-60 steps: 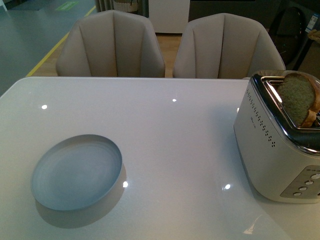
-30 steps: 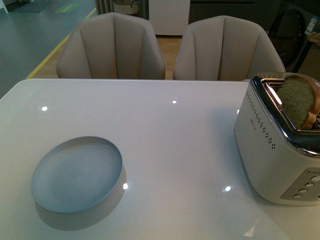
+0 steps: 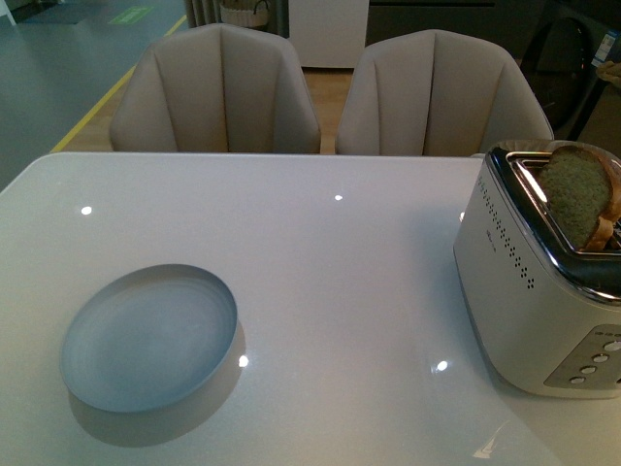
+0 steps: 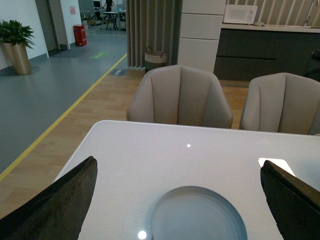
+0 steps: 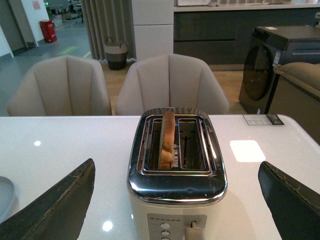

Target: Left arm holds plate, right arm toasts bread

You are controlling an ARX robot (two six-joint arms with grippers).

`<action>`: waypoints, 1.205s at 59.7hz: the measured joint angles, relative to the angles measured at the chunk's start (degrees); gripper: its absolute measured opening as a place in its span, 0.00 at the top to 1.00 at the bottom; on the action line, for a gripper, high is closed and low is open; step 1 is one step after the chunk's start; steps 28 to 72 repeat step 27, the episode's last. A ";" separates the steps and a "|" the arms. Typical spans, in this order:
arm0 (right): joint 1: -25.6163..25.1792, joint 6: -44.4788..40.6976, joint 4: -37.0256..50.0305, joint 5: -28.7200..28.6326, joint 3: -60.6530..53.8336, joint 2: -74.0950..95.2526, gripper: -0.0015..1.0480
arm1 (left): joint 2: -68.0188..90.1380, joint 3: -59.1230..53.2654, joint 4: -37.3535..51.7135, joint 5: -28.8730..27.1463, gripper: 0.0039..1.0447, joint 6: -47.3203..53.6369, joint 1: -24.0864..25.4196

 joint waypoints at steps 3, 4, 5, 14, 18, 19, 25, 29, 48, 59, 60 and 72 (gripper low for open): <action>0.00 0.00 0.00 0.00 0.00 0.00 0.09 | 0.00 -0.02 0.00 0.00 0.07 0.02 0.00; 0.00 0.00 0.00 0.00 0.00 0.00 0.09 | 0.00 -0.02 0.00 0.00 0.07 0.02 0.00; 0.00 0.00 0.00 0.00 0.00 0.00 0.09 | 0.00 -0.02 0.00 0.00 0.07 0.02 0.00; 0.00 0.00 0.00 0.00 0.00 0.00 0.09 | 0.00 -0.02 0.00 0.00 0.07 0.02 0.00; 0.00 0.00 0.00 0.00 -0.02 0.00 0.09 | 0.00 -0.02 0.00 0.00 0.07 0.02 0.00; 0.00 0.00 0.00 0.00 0.00 0.00 0.09 | 0.00 -0.02 0.00 0.00 0.07 0.02 0.00; 0.00 0.00 0.00 0.00 -0.02 0.00 0.09 | 0.00 -0.02 0.00 0.00 0.07 0.02 0.00; 0.00 0.00 0.00 0.00 0.00 -0.02 0.09 | 0.00 -0.02 0.00 0.00 0.07 0.02 0.00; 0.00 0.00 0.00 0.00 0.00 -0.02 0.09 | 0.00 -0.02 0.00 0.00 0.07 0.02 0.00; 0.00 0.00 0.00 0.00 0.00 -0.02 0.09 | 0.00 -0.02 0.00 0.00 0.07 0.02 0.00; 0.00 0.00 0.00 0.00 0.00 -0.02 0.09 | 0.00 -0.02 0.00 0.00 0.07 0.02 0.00; 0.00 0.00 0.00 0.00 0.00 -0.02 0.09 | 0.00 -0.02 0.00 0.00 0.07 0.02 0.00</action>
